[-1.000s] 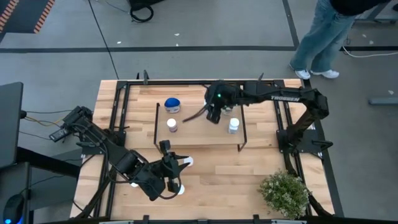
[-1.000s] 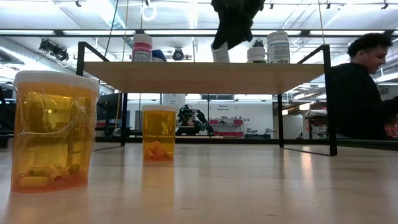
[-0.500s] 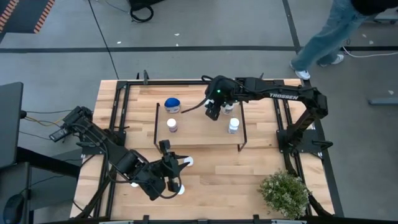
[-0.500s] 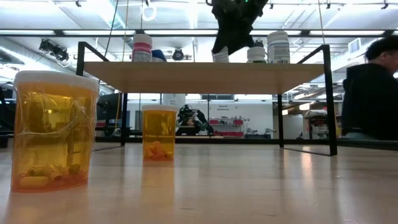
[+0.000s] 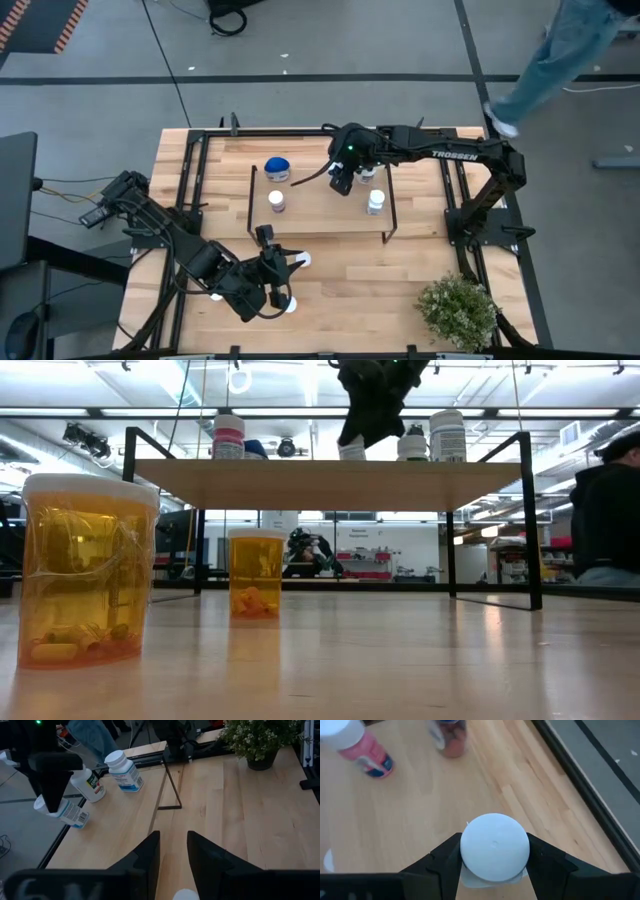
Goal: Pick and place medicine bottles onto shelf by color
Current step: Put the light blue medicine bottle on the shelf
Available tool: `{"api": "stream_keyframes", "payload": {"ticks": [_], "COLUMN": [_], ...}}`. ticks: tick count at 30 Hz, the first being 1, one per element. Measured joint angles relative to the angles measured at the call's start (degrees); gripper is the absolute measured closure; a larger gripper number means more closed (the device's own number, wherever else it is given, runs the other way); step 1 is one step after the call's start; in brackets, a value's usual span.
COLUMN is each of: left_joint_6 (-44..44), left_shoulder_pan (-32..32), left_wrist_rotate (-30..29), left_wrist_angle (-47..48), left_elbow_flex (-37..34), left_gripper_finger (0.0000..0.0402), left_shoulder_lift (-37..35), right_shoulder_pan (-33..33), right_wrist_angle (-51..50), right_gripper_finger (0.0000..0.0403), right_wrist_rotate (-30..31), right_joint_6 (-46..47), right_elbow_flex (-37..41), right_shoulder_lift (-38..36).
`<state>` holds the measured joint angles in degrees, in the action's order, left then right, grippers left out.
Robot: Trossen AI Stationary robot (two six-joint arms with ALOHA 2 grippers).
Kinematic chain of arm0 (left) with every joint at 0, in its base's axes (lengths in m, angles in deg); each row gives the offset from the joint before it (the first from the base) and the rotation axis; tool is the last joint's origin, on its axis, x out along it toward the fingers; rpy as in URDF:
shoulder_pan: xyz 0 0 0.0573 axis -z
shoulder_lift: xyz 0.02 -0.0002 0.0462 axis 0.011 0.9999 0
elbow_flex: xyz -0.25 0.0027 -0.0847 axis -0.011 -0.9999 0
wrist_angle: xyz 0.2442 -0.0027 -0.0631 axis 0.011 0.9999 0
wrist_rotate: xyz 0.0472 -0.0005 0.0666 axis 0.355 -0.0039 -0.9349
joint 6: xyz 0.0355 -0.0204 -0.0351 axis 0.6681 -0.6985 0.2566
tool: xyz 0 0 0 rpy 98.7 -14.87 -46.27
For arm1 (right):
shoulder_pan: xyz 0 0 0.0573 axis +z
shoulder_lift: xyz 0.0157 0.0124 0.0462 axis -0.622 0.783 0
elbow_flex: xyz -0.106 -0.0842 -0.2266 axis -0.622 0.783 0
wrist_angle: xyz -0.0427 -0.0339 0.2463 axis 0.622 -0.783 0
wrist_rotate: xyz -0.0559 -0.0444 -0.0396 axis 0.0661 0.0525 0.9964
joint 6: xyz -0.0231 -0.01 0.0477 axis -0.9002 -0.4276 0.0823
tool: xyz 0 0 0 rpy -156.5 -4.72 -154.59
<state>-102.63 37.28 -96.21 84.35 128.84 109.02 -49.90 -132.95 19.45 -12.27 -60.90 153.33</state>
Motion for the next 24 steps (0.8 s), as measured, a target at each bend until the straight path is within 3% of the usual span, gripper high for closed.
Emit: {"api": "stream_keyframes", "payload": {"ticks": [13, 24], "left_joint_6": [-0.1, -0.2], "left_shoulder_pan": [0.0, 0.0], "left_wrist_rotate": [0.0, 0.0], "left_wrist_angle": [0.0, 0.0], "left_elbow_flex": [0.0, 0.0], "left_gripper_finger": [0.0302, 0.0307], "left_shoulder_lift": [0.0, 0.0], "right_shoulder_pan": [0.0, 0.0], "right_wrist_angle": [-0.1, -0.1], "right_gripper_finger": [0.0202, 0.0152], "right_wrist_rotate": [-1.4, -1.4], "right_joint_6": [-1.2, -1.6], "right_elbow_flex": [0.0, 0.0], "right_shoulder_lift": [0.0, 0.0]}}
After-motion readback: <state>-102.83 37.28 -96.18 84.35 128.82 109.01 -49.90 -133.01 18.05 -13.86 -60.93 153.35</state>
